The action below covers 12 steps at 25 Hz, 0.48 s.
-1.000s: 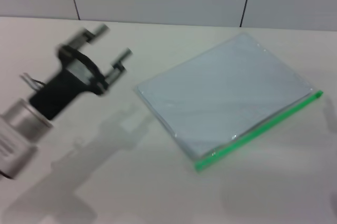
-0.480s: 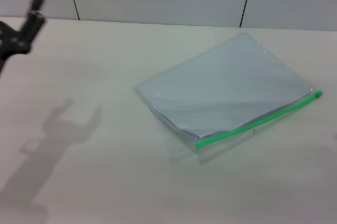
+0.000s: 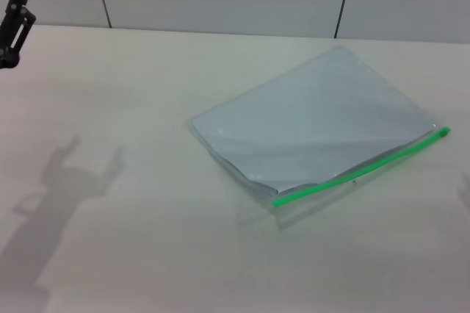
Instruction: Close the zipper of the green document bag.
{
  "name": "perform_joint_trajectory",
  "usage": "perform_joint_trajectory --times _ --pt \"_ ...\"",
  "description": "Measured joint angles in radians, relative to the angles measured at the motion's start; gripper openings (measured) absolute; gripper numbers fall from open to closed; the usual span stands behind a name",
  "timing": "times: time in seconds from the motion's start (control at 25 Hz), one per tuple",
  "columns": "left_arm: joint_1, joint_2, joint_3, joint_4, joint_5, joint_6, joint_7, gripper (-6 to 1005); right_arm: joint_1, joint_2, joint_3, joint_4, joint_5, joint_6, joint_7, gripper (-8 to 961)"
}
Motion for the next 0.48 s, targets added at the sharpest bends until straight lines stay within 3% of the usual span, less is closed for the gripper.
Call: perform_joint_trajectory --times 0.48 --pt "0.000 0.000 0.000 0.001 -0.005 -0.001 -0.016 802 -0.003 0.003 0.004 0.035 0.004 -0.005 0.001 893"
